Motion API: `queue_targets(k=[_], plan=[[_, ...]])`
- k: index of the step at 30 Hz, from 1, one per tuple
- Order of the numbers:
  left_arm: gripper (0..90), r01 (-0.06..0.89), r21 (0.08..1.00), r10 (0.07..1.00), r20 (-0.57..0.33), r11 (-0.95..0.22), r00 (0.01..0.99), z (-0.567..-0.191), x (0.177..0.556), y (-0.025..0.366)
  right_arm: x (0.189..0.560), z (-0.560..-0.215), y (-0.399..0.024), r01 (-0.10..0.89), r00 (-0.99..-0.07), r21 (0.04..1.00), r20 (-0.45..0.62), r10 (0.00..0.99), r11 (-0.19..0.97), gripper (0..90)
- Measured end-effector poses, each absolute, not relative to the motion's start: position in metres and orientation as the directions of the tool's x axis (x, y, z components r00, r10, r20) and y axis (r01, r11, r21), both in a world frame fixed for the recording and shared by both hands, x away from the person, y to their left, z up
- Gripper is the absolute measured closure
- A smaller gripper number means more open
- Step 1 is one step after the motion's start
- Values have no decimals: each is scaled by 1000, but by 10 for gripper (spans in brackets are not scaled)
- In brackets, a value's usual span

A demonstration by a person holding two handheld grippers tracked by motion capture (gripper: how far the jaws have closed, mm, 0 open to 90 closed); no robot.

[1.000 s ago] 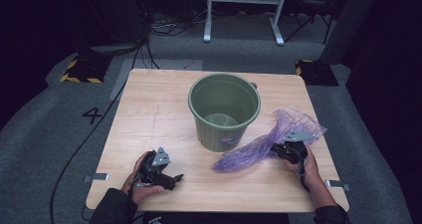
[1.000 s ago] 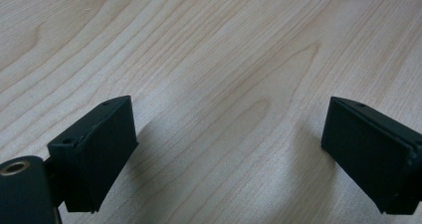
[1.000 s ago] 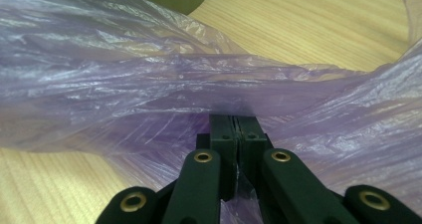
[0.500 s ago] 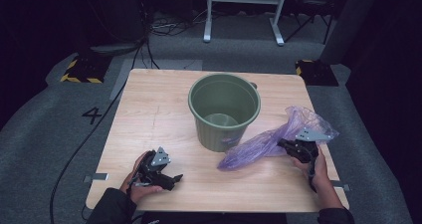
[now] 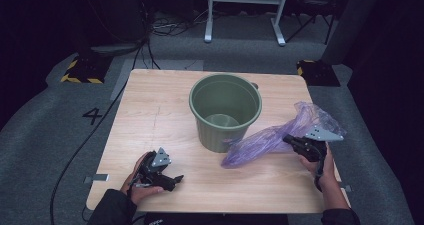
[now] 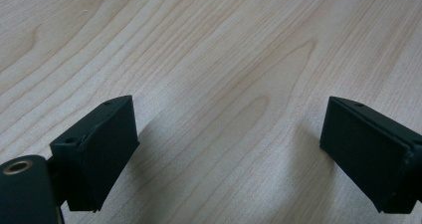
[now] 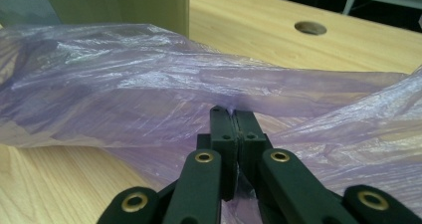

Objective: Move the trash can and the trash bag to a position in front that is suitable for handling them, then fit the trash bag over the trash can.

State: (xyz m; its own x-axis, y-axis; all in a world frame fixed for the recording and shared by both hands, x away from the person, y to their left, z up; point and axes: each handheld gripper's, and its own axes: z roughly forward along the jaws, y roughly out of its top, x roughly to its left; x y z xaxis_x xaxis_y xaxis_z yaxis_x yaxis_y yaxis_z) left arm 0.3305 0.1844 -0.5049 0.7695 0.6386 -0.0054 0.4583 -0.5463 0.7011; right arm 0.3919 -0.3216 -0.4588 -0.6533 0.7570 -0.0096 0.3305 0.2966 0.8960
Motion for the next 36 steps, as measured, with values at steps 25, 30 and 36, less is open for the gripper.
queue_targets(k=[25,30,36], plan=[[75,461,701,643,-5,-544,765,-505,330,185,376,-427,-332,249,-677,950,30,735,190,895],[75,462,701,645,-5,-543,765,-505,330,184,368,-416,-333,224,-685,960,35,728,165,895],[75,463,701,646,-5,-542,763,-505,330,184,360,-404,-328,182,-705,968,5,709,174,895]])
